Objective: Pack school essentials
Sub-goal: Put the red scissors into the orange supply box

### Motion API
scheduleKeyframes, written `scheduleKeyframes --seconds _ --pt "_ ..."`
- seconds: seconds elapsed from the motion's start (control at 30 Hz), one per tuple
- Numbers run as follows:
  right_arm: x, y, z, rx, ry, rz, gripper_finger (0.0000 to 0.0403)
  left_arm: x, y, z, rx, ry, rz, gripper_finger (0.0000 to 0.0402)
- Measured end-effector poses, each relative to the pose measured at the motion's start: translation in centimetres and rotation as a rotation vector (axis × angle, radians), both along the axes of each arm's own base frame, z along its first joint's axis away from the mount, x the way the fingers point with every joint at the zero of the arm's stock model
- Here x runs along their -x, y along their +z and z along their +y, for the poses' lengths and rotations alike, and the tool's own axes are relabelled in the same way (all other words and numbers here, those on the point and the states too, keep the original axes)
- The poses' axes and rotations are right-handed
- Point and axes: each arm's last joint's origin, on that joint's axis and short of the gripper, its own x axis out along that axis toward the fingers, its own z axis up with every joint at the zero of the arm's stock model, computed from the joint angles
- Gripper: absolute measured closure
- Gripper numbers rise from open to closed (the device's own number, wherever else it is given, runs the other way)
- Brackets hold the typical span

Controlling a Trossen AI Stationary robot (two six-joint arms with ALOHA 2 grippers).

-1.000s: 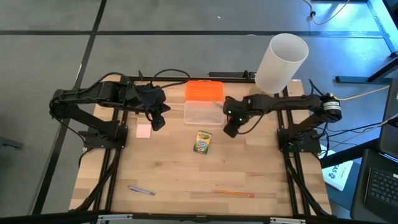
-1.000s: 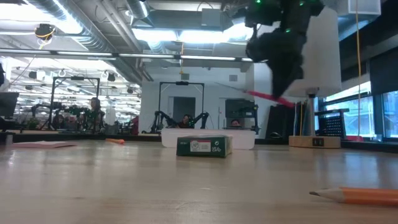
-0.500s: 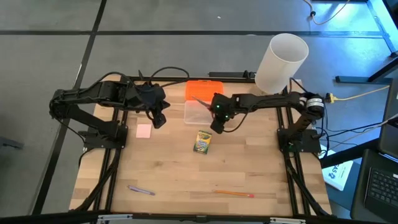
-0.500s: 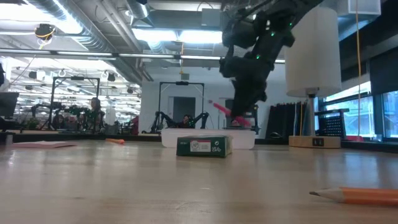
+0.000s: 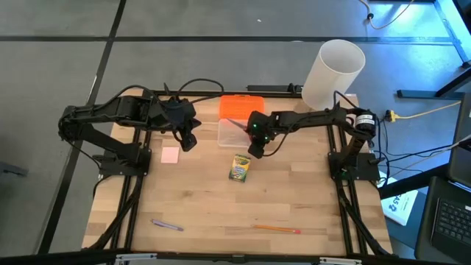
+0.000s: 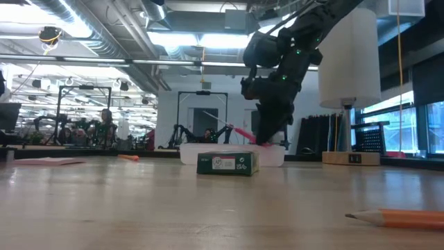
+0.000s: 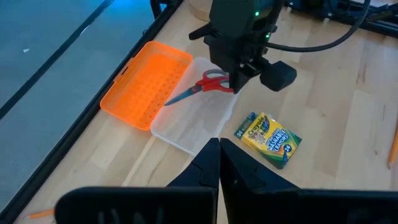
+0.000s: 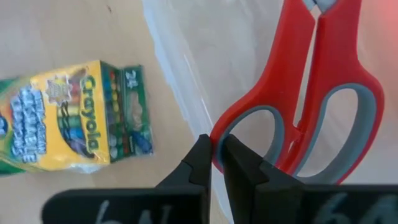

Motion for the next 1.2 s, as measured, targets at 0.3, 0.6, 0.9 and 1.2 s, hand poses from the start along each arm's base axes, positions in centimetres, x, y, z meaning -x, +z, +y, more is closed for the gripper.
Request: scheduleKeyframes --seconds 0.3,0.6,0.9,1.2 --pt "0.4 -0.2 0.1 -0.014 0.006 0.051 0.0371 0.0 0.0 0.0 0.000 0.000 0.000 0.0401" --pt "1.0 -0.4 0.4 -0.076 0.022 0.104 0.0371 0.0 0.0 0.0 0.000 0.000 0.000 0.0401" --pt "1.4 -0.6 -0.6 -0.078 -0.012 0.120 0.0371 0.0 0.0 0.0 0.000 0.001 0.000 0.0401" --pt "1.9 -0.6 -1.7 -0.093 -0.043 0.135 0.0370 0.0 0.0 0.0 0.001 0.001 0.000 0.0401"
